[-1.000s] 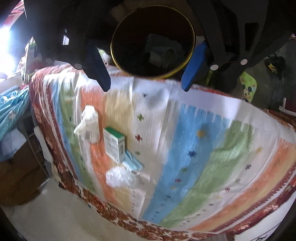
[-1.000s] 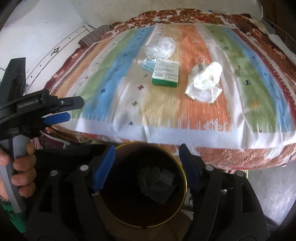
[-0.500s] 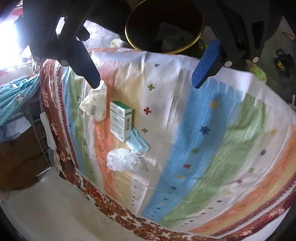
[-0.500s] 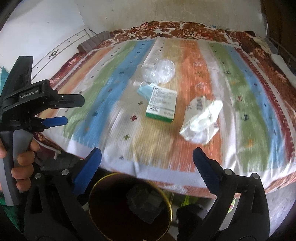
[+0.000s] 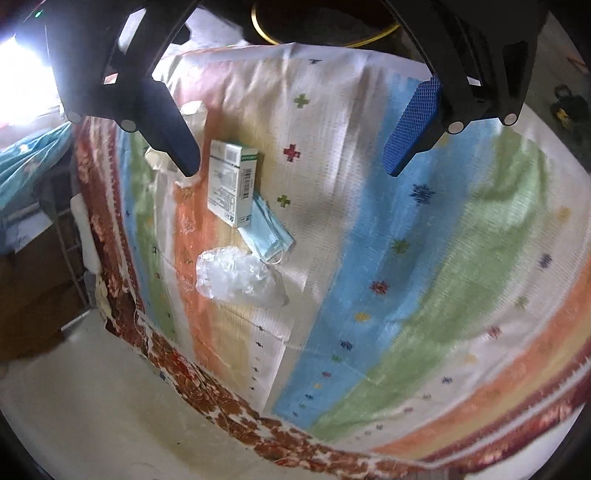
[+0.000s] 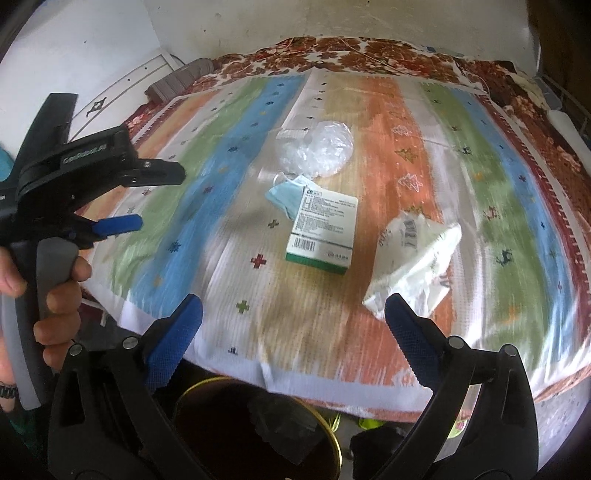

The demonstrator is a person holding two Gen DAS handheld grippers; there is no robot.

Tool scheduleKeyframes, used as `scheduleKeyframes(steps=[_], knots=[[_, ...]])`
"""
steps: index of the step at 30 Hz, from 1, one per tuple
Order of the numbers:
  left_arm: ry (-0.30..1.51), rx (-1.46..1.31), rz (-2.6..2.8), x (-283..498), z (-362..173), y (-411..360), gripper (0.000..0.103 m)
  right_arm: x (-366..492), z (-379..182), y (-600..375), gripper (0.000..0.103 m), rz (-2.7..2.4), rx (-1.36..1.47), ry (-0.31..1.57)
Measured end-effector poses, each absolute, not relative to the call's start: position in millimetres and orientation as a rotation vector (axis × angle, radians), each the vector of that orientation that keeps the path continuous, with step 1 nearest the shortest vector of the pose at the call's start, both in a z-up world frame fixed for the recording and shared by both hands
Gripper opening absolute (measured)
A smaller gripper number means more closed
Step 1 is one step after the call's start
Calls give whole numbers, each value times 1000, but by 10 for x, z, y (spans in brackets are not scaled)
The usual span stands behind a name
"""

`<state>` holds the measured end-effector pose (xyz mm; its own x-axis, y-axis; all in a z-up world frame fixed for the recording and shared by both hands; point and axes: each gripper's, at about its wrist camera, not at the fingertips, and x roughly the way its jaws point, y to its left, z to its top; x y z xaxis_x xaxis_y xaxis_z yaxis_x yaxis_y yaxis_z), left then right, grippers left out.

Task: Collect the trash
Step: 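Move both open grippers forward to the medicine box and face mask, then grasp the white-and-green medicine box with the right gripper while the left grasps the blue face mask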

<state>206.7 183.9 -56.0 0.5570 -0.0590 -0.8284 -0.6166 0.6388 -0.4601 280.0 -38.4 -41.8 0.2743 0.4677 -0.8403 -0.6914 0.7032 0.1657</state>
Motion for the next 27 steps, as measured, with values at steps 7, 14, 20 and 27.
scheduleKeyframes(steps=[7,14,20,27], knots=[[950,-864,336,2323,-697,1888,97,3005,-545,-183,94,773,-246,1052],[971,-902,260,2547,-946,2031,96,3222,-787,-53,94,740,-220,1103],[970,-870,221,2688,-1123,2164,96,3409,-970,74,94,731,-204,1125],[987,-850,149,2868,-1304,2215,96,3611,-1218,185,94,707,-207,1172]])
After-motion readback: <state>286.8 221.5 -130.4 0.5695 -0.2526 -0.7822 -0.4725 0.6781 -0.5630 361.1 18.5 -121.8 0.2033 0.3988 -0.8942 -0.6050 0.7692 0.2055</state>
